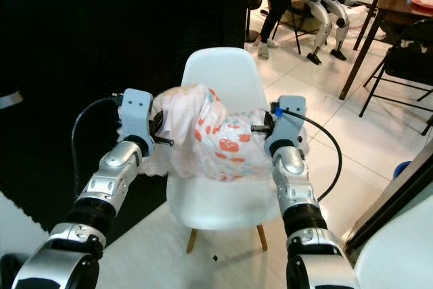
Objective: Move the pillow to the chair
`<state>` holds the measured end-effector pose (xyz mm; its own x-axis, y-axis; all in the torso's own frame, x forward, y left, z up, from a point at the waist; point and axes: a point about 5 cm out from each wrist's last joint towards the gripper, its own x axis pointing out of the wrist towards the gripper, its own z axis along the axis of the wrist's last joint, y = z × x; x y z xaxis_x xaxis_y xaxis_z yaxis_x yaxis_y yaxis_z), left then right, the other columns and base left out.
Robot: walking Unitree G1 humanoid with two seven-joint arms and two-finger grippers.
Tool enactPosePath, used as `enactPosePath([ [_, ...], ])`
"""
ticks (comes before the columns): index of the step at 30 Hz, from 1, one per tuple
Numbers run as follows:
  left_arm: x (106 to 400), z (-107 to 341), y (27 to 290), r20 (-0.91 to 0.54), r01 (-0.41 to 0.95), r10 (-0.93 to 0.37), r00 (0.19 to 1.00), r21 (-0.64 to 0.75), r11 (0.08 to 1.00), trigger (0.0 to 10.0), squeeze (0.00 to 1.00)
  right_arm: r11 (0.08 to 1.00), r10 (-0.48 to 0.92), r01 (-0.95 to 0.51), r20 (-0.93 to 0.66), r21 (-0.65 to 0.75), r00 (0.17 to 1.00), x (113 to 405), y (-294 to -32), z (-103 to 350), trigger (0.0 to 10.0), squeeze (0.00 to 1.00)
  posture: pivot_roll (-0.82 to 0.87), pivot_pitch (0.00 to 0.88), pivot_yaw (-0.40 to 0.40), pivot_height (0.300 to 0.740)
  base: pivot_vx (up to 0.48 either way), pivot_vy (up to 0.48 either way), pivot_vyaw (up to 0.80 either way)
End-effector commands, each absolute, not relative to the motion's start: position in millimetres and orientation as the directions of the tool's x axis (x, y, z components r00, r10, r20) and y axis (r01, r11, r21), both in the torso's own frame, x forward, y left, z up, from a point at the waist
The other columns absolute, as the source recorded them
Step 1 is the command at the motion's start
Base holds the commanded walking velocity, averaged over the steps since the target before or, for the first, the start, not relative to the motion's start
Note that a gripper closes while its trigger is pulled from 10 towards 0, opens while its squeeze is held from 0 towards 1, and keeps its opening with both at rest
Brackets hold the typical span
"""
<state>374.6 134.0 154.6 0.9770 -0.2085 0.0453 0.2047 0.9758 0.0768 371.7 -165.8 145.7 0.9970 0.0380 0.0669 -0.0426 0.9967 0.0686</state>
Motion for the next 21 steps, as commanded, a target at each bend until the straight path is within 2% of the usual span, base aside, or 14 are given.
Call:
enactPosePath([
  [1,375.5,165.0,123.8,0.091,0.244,-0.252,0.963,0.095,0.965,10.0,0.00,0.995,0.065,-0.073,0.108,0.064,0.992,373.1,-158.4,154.3,10.0,0.00,-0.01,0.031,0.024,0.740,0.405,0.000,0.00],
  [12,376.2,162.5,120.9,0.079,0.250,-0.258,0.963,0.092,0.964,10.0,0.00,0.995,0.030,-0.040,0.119,0.087,0.992,373.0,-164.4,155.7,10.0,0.00,-0.02,0.035,0.021,0.740,0.410,0.000,0.00],
  [21,382.3,165.5,106.9,0.067,0.293,-0.301,0.951,0.103,0.950,10.0,0.00,0.998,-0.005,-0.005,0.143,0.069,0.990,386.6,-175.8,173.3,10.0,0.00,-0.02,0.039,0.016,0.740,0.416,0.000,0.00],
])
